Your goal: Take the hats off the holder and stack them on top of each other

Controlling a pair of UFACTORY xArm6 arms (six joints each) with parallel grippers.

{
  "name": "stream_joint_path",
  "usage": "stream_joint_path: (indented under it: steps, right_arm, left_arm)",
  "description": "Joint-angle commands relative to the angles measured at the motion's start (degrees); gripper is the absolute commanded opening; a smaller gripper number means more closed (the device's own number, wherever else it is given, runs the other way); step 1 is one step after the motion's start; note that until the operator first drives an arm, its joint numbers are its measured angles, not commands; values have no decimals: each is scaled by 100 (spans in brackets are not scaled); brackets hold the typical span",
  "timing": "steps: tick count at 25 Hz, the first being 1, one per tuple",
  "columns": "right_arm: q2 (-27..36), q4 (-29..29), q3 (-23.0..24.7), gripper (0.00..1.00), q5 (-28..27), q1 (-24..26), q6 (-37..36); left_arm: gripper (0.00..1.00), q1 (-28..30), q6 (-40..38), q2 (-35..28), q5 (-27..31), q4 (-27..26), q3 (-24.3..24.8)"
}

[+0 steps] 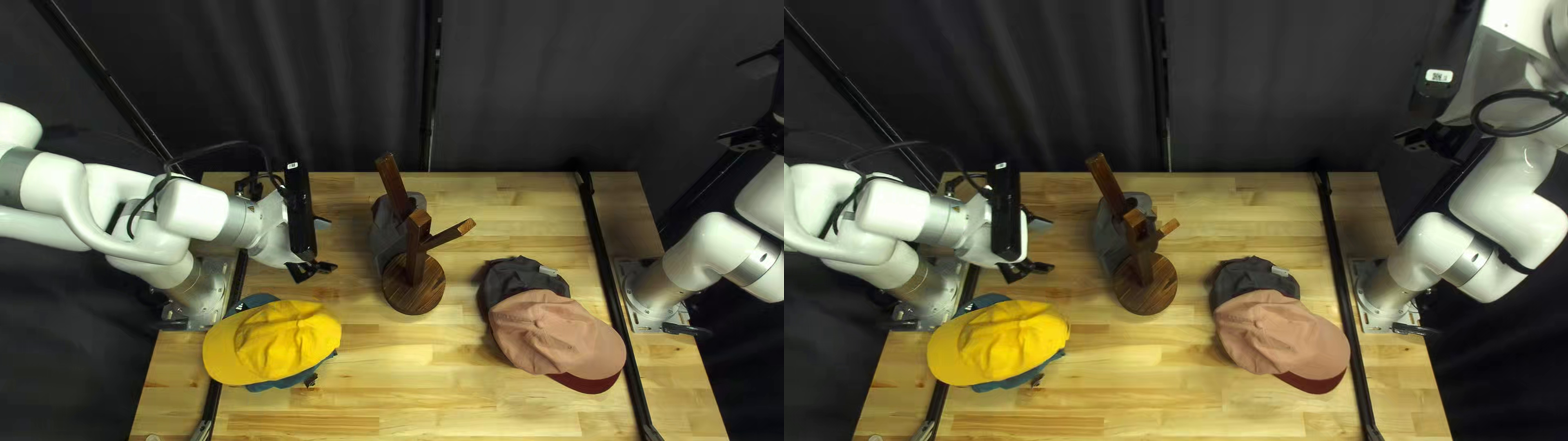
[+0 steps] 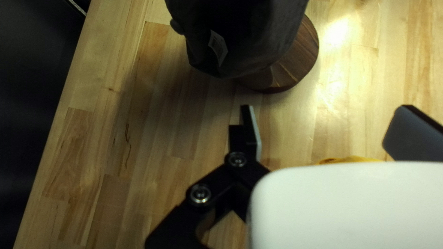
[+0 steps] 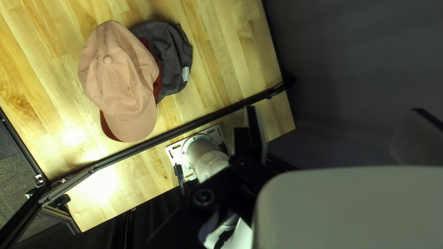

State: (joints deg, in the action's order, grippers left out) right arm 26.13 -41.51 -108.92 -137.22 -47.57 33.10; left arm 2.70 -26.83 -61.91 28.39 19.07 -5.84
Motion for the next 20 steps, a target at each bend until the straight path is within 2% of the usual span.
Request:
stream_joint_path:
  steps: [1, 14, 20]
  right_arm:
    - [0, 0, 0, 100, 0, 0, 0]
    - [0, 0, 0, 100, 0, 0, 0]
    - [0, 0, 0, 100, 0, 0, 0]
  left_arm:
    - [100, -230, 357, 301, -361, -144, -36]
    - [100, -641, 1002, 1211, -1030, -476, -360]
    - [100, -764, 1001, 1734, -1357, -409, -584]
